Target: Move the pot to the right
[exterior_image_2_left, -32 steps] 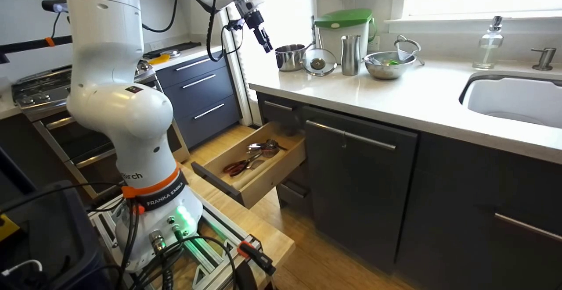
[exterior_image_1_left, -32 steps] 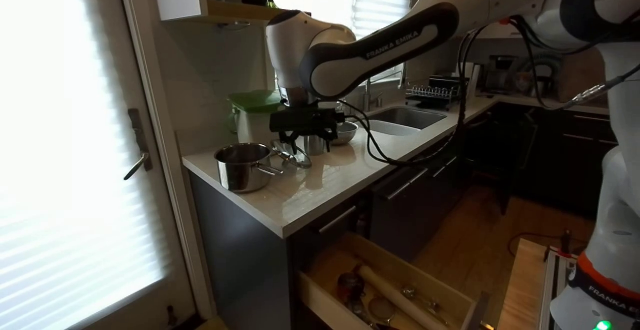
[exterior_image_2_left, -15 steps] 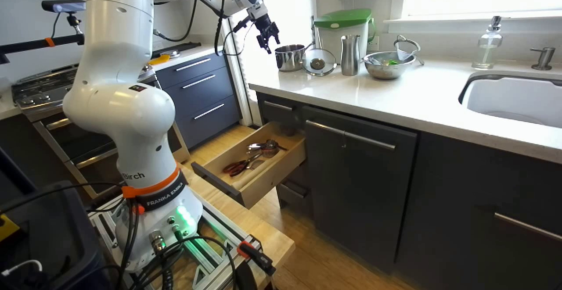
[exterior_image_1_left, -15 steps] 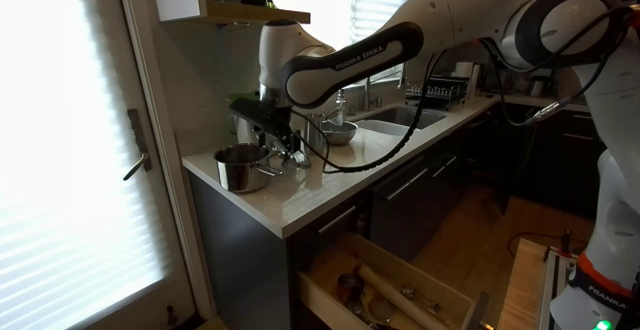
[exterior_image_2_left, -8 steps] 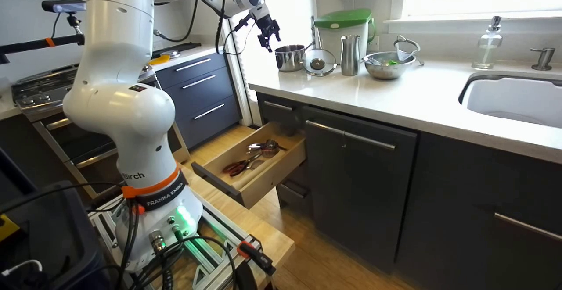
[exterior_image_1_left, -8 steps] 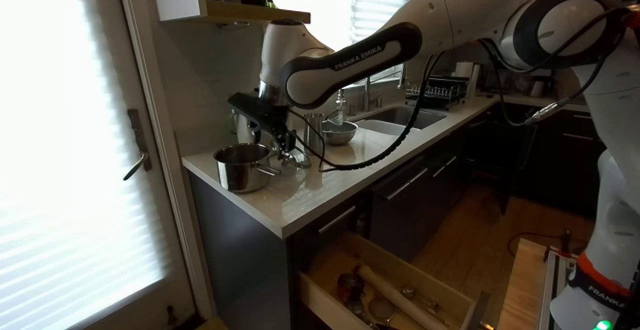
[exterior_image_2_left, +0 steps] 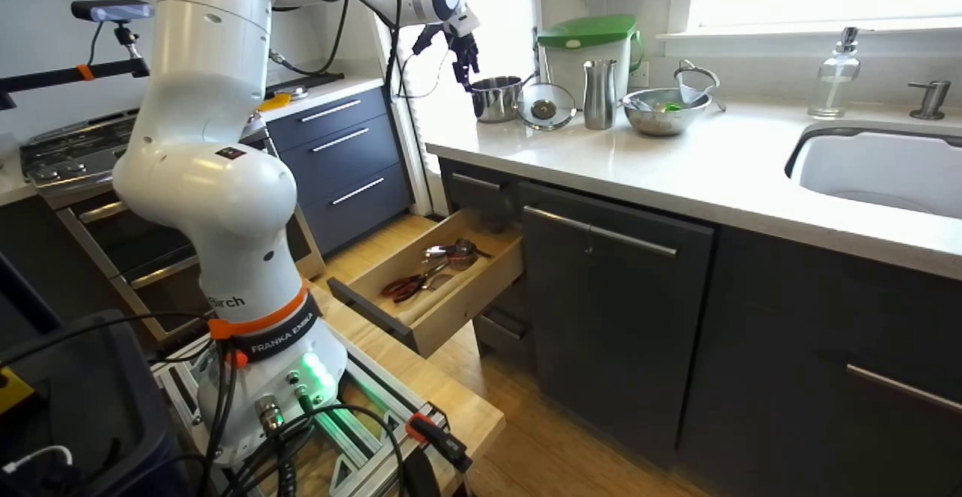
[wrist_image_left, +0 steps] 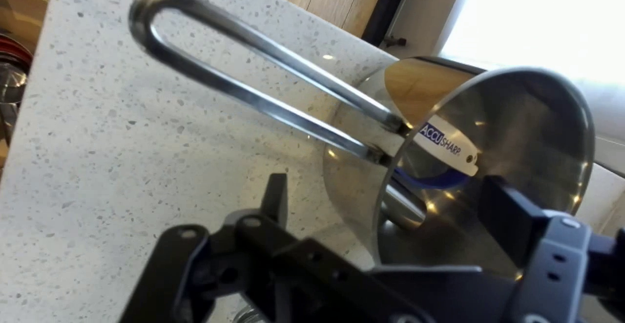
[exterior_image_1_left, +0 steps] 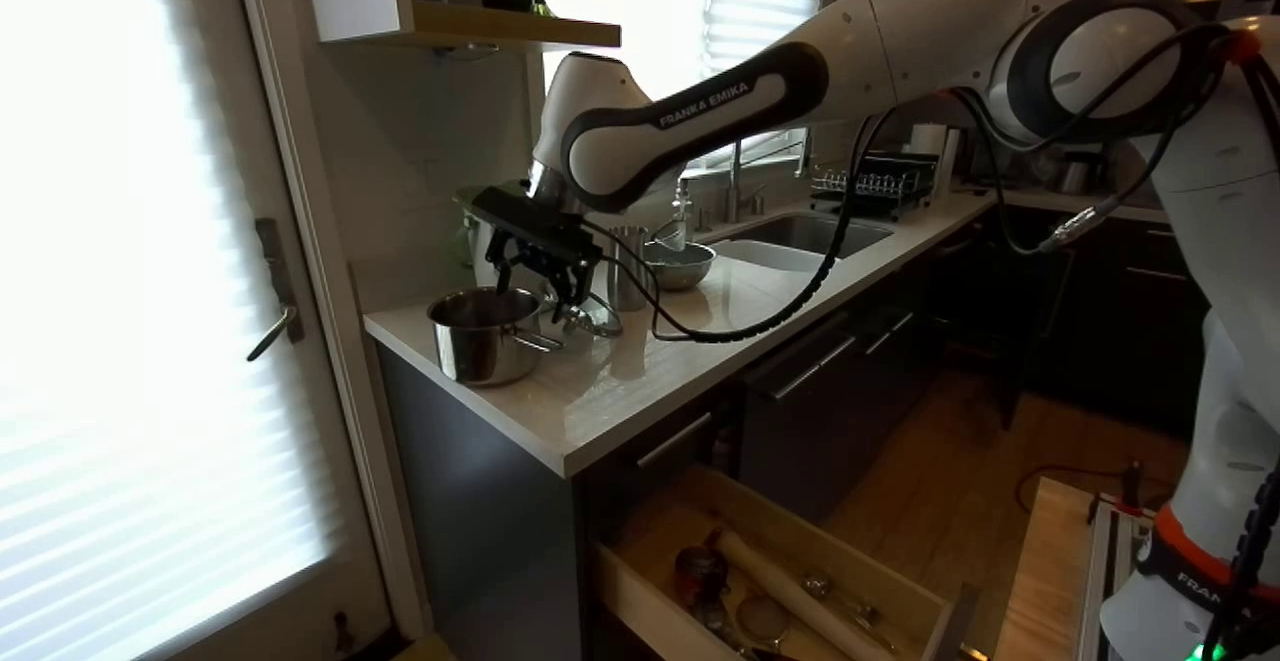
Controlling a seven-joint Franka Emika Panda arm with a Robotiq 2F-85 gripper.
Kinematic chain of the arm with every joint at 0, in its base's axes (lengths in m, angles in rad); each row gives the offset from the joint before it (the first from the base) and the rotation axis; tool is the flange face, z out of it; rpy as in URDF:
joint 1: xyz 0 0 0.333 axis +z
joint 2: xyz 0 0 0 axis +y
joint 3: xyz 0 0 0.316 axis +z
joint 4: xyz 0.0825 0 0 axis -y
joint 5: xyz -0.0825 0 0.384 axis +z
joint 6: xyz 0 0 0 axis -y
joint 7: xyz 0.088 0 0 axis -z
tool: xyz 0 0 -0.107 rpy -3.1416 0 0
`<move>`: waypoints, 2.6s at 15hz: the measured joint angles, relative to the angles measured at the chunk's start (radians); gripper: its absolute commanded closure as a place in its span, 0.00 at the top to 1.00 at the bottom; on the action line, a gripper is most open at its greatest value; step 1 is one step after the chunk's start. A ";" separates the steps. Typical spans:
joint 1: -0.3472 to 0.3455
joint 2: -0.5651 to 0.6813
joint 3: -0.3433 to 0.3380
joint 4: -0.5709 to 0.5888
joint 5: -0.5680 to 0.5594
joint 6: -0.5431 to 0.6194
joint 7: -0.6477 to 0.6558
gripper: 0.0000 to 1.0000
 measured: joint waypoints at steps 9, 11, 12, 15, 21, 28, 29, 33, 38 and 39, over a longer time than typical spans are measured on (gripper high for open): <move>0.001 0.026 -0.042 0.018 0.014 0.000 -0.010 1.00; 0.002 0.052 -0.042 0.037 0.014 0.003 -0.013 1.00; 0.003 0.065 -0.042 0.047 0.014 0.004 -0.017 1.00; 0.004 0.097 -0.044 0.076 0.014 0.003 -0.028 0.74; 0.007 0.141 -0.053 0.113 0.014 -0.022 -0.042 0.26; 0.009 0.148 -0.068 0.173 0.014 -0.186 -0.043 0.01; 0.009 0.148 -0.070 0.180 0.014 -0.216 -0.044 0.01; 0.009 0.147 -0.076 0.199 0.014 -0.289 -0.045 0.01; 0.009 0.148 -0.077 0.207 0.014 -0.274 -0.041 0.01; 0.009 0.147 -0.077 0.212 0.014 -0.264 -0.041 0.01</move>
